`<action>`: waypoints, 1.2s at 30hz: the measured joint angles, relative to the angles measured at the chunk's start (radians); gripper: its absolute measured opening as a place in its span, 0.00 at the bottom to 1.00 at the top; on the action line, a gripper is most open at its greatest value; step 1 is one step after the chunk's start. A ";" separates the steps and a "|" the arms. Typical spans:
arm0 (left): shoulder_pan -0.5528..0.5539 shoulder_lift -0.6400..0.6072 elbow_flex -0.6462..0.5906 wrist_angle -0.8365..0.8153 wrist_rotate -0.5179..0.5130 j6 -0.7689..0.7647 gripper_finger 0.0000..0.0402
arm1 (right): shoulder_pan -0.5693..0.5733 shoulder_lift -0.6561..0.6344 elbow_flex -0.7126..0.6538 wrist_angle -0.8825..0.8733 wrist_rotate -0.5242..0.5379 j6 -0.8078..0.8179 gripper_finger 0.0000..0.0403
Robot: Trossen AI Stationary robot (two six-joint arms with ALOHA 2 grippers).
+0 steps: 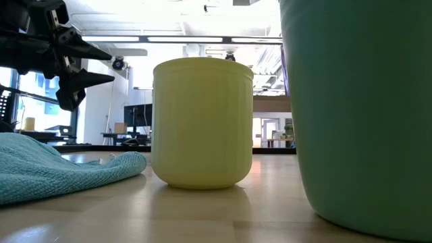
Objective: Stack small to large cups/mugs on shelf
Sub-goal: Put the green cup on the shelf
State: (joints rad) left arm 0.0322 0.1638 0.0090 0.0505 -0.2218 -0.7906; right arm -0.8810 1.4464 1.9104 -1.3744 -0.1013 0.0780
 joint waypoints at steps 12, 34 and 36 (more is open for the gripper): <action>0.000 0.000 0.000 0.000 0.000 0.000 0.46 | 0.169 -0.090 0.179 -0.197 -0.140 0.043 0.40; 0.000 0.000 0.000 0.000 0.001 -0.013 0.46 | 0.832 -0.108 0.162 -0.196 -0.077 0.212 0.40; 0.000 0.000 0.000 0.000 0.007 -0.024 0.46 | 0.876 -0.072 0.162 -0.197 -0.064 0.196 0.40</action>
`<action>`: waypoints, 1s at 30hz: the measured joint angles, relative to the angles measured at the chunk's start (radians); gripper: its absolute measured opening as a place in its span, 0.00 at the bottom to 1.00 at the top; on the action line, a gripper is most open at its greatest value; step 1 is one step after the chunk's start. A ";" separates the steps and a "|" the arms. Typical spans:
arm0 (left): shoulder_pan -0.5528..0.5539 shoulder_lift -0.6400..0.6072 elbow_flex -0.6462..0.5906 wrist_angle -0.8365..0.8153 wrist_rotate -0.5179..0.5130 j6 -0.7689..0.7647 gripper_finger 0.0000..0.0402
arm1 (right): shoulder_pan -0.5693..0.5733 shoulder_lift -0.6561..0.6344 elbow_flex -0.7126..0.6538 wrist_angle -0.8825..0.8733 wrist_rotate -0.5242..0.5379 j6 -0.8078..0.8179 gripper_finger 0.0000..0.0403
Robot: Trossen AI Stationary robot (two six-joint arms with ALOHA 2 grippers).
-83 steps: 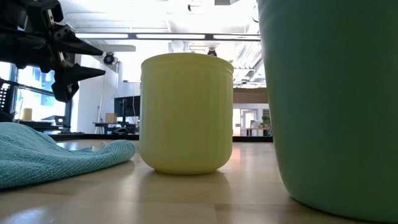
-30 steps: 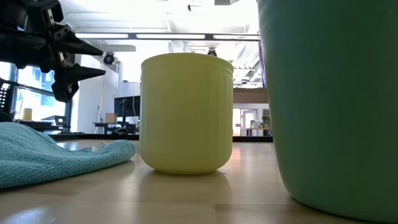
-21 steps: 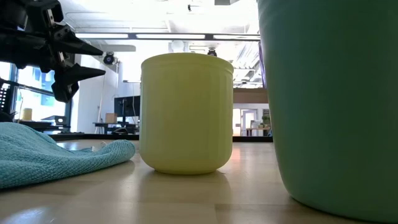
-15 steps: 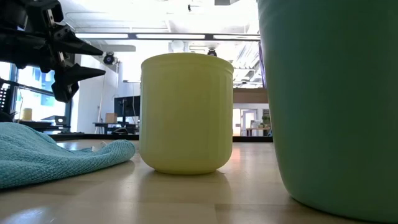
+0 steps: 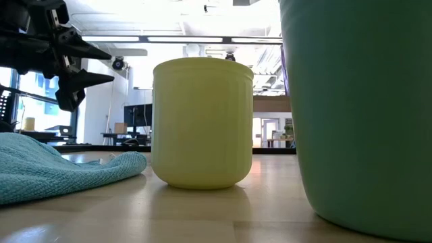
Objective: Stack small to large cups/mugs on shelf
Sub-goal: Put the green cup on the shelf
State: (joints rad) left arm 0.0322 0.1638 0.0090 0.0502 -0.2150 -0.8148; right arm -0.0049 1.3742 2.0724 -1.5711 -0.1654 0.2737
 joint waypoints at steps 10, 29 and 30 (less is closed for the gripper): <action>0.000 0.000 0.000 -0.003 0.024 -0.006 0.46 | 0.204 0.195 0.000 0.032 0.018 -0.013 0.40; 0.000 0.000 0.000 -0.009 0.052 0.057 0.46 | 0.470 0.467 -0.001 0.100 0.178 0.190 0.40; 0.000 0.000 0.000 -0.009 0.056 0.065 0.46 | 0.481 0.478 -0.001 0.108 0.191 0.217 0.40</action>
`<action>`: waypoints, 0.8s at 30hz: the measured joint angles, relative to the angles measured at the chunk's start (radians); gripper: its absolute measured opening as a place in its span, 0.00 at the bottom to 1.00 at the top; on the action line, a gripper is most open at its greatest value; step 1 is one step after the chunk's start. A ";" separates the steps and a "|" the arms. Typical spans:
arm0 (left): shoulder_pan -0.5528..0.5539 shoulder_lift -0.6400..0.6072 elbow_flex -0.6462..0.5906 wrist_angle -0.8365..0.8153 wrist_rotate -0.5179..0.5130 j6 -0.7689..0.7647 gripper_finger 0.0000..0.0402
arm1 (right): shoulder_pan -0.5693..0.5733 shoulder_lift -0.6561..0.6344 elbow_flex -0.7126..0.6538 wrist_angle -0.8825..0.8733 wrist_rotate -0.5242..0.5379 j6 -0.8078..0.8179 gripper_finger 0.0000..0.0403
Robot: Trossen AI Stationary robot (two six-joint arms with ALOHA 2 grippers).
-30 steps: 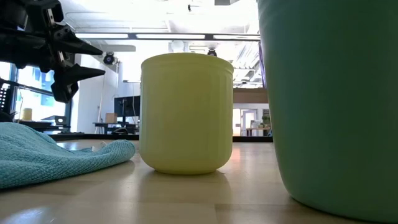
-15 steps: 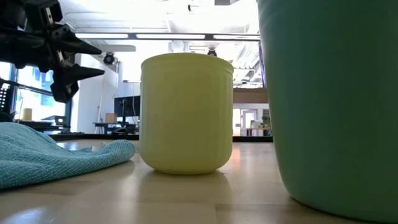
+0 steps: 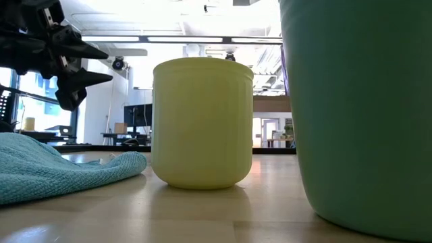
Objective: Stack small to large cups/mugs on shelf
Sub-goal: Put the green cup on the shelf
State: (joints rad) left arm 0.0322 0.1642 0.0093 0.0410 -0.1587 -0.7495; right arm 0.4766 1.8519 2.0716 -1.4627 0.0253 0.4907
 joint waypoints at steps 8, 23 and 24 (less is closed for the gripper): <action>0.000 0.000 0.000 0.000 0.006 0.061 0.46 | 0.095 0.074 0.000 0.072 0.109 0.208 0.40; 0.000 0.000 0.000 -0.001 0.012 0.095 0.46 | 0.155 0.217 0.000 0.063 0.158 0.549 0.40; 0.000 0.000 0.000 -0.001 0.012 0.095 0.46 | 0.155 0.223 0.000 0.062 0.158 0.570 0.40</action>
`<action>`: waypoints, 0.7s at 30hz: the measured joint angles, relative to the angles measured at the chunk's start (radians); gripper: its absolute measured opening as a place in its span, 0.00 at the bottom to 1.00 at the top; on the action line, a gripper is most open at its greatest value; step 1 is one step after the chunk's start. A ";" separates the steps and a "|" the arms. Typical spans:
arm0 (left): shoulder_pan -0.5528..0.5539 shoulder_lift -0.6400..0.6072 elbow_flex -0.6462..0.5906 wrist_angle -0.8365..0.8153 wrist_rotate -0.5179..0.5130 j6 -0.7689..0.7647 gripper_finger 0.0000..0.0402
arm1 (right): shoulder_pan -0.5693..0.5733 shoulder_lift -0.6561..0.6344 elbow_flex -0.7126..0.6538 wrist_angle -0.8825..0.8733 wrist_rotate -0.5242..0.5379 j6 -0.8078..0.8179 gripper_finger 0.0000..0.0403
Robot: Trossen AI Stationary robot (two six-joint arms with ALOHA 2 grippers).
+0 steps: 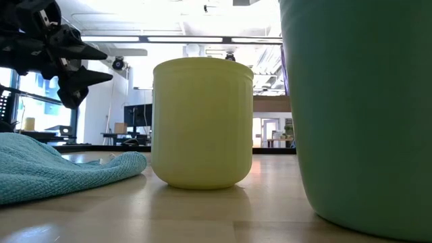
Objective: Stack small to large cups/mugs on shelf
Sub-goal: Put the green cup on the shelf
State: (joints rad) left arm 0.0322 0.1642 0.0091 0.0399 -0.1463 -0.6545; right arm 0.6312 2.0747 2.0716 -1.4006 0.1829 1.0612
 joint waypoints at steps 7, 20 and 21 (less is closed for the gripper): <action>0.000 0.000 0.000 0.000 0.000 0.020 0.46 | -0.001 0.032 0.000 0.002 0.005 0.118 0.40; 0.000 0.000 0.000 0.000 0.000 0.022 0.46 | -0.001 0.039 0.000 0.006 -0.008 0.280 0.40; 0.000 0.000 0.000 0.000 0.000 0.022 0.46 | -0.002 0.039 0.000 0.006 -0.009 0.290 0.40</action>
State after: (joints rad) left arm 0.0322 0.1641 0.0093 0.0395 -0.1459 -0.6323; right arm 0.6290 2.1138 2.0716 -1.3945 0.1738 1.3511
